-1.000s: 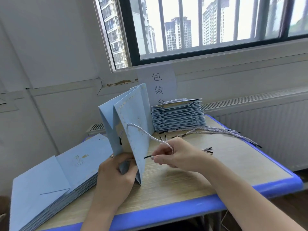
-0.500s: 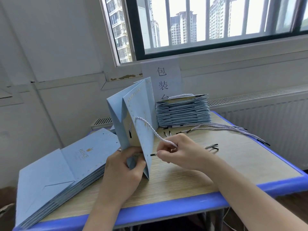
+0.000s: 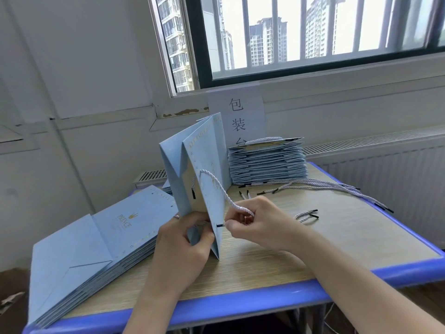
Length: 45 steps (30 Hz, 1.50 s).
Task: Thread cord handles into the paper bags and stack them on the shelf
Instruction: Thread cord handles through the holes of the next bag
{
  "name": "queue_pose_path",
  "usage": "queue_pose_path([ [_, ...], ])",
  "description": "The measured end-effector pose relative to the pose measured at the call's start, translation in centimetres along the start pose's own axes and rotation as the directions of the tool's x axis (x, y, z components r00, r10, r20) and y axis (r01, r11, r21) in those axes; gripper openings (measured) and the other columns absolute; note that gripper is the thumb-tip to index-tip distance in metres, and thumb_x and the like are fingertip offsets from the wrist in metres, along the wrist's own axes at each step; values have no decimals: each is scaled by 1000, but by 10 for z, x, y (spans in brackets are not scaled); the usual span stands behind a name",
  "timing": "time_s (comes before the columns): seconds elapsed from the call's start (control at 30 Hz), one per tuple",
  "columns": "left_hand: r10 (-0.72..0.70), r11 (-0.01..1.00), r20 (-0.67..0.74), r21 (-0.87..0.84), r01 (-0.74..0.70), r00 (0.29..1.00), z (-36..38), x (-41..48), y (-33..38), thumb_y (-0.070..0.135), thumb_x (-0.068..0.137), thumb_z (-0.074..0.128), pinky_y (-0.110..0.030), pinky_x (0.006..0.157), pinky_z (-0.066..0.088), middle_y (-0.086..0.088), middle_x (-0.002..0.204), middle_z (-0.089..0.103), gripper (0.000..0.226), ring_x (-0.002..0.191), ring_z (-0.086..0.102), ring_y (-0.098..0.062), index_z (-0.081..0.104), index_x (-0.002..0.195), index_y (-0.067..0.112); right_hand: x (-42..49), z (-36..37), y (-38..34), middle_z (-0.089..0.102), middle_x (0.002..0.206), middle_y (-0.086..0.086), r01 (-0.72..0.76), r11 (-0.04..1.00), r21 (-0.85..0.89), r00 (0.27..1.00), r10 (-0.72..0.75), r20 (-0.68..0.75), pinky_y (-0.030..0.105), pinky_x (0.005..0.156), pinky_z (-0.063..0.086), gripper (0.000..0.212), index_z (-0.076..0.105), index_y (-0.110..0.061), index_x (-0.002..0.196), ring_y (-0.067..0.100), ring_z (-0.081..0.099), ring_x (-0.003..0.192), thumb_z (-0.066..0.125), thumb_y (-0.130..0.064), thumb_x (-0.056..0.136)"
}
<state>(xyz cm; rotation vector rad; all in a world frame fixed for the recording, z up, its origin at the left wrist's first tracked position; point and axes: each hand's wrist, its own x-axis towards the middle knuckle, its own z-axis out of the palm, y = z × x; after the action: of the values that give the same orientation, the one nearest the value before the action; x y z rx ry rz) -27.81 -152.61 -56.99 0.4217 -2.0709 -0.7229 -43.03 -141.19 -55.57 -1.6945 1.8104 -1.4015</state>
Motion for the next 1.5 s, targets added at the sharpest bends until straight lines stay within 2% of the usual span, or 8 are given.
queue_pose_path([
  [0.6, -3, 1000, 15, -2, 3, 1000, -1, 0, 2, 25, 75, 62, -20, 66, 48, 18, 80, 71, 17, 79, 64, -4, 75, 82, 34, 3, -1, 5, 43, 66, -1, 1, 1000, 12, 1000, -1, 15, 32, 60, 31, 22, 58, -20, 67, 13, 35, 62, 57, -12, 88],
  [0.73, 13, 1000, 35, 0, -13, 999, 0, -1, 2, 28, 77, 63, -21, 67, 48, 15, 81, 72, 16, 81, 65, -6, 76, 84, 35, 4, -1, 5, 45, 68, 12, 20, 1000, -8, 1000, -20, 20, 33, 62, 32, 17, 59, -19, 70, 15, 37, 64, 57, -18, 87],
  [0.97, -15, 999, 29, 38, 14, 999, 2, -1, -2, 28, 81, 73, -18, 58, 42, 8, 73, 69, 8, 70, 62, -9, 75, 79, 35, 5, -2, 9, 55, 65, 3, 44, 996, -78, 998, -40, 51, 26, 64, 40, 13, 67, -19, 80, 8, 47, 63, 63, -27, 90],
  [1.07, -24, 998, 35, 53, 22, 999, 1, -2, -1, 19, 81, 79, -18, 61, 43, 8, 78, 68, 24, 73, 62, -8, 73, 82, 42, 3, -3, 10, 50, 62, -10, 30, 993, -114, 993, -17, 115, 27, 61, 38, 29, 64, -15, 78, 7, 45, 61, 64, -44, 80],
  [1.23, -21, 991, 59, 134, 13, 998, 3, -5, 5, 17, 75, 80, -24, 67, 48, 12, 84, 61, 30, 79, 61, -10, 73, 75, 46, 3, -4, 13, 41, 59, -5, -17, 963, -271, 982, 68, 179, 26, 58, 31, 57, 54, -7, 69, 8, 38, 57, 74, -60, 69],
  [1.33, -37, 982, 55, 187, 27, 998, 4, -7, 6, 22, 68, 83, -21, 69, 47, 17, 83, 55, 24, 81, 59, -7, 73, 73, 42, 1, -5, 12, 42, 60, -5, -21, 925, -379, 983, 89, 161, 20, 62, 26, 56, 52, -8, 70, 8, 37, 59, 80, -56, 72],
  [1.43, -47, 981, 65, 193, 33, 997, 4, -6, 4, 22, 66, 85, -25, 67, 47, 16, 81, 53, 22, 79, 58, -8, 71, 72, 38, 2, -2, 13, 49, 62, -5, 3, 916, -401, 987, 61, 146, 23, 65, 27, 56, 54, -13, 74, 6, 41, 63, 76, -64, 66],
  [1.5, -54, 985, 71, 169, 41, 996, 3, -5, 3, 22, 68, 84, -22, 67, 45, 13, 83, 55, 22, 80, 59, -9, 71, 71, 39, 3, -2, 13, 52, 63, -8, 29, 919, -394, 992, 23, 126, 23, 68, 28, 50, 56, -16, 77, 6, 45, 64, 79, -59, 68],
])
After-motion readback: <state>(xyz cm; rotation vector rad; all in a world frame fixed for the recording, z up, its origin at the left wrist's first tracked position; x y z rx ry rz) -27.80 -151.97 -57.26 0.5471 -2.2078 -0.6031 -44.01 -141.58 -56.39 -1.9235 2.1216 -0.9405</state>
